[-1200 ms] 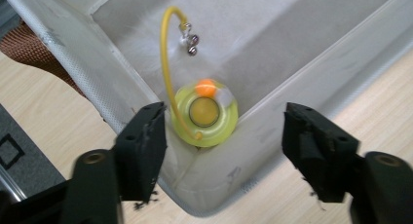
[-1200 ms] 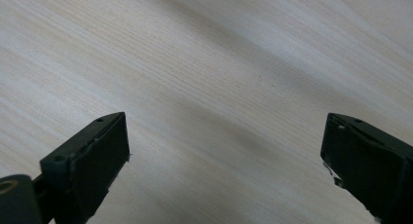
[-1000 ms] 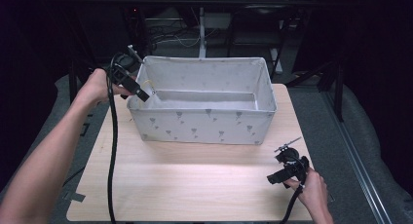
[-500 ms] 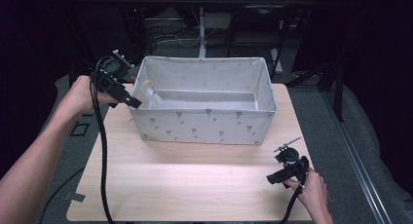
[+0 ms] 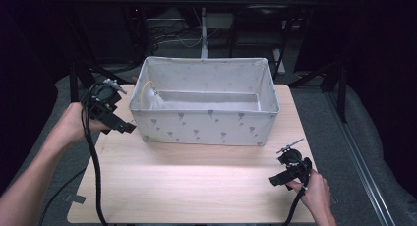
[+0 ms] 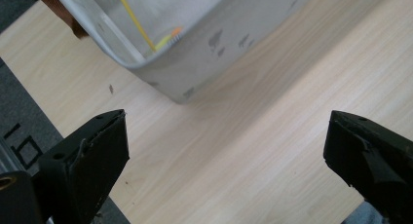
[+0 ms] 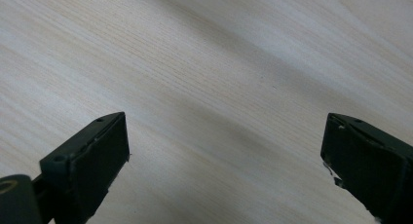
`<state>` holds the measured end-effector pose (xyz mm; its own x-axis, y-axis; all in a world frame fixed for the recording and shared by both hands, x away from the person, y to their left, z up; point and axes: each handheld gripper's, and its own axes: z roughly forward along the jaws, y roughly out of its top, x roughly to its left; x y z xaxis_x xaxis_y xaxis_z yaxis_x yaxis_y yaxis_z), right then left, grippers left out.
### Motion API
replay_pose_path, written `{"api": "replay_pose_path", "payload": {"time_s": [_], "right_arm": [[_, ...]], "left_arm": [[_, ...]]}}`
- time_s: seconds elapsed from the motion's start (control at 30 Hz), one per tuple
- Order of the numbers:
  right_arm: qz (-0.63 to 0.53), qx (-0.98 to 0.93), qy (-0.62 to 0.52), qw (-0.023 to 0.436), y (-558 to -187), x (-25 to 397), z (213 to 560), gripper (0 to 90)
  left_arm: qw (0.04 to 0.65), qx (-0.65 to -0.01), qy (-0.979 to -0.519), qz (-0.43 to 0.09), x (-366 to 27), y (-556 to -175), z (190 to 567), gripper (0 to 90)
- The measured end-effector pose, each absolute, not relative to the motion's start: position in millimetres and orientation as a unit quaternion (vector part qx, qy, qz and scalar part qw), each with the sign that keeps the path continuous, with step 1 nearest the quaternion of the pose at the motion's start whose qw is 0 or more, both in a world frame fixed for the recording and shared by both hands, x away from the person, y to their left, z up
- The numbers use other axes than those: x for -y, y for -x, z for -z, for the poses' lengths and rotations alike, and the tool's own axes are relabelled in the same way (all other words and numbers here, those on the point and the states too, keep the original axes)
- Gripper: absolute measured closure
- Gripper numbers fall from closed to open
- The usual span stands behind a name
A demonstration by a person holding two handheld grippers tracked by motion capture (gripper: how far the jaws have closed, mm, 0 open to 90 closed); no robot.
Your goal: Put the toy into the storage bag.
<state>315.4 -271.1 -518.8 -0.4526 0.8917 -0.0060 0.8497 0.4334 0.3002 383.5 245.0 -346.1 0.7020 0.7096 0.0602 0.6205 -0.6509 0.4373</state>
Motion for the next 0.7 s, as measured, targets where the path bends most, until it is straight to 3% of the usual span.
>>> {"api": "replay_pose_path", "payload": {"time_s": [0.7], "right_arm": [[-0.128, -0.843, -0.517, 0.078, -315.2, 270.5, 519.8, 3.4]], "left_arm": [[0.188, -0.409, -0.888, -0.09, -274.5, -331.6, 447.1, 0.1]]}}
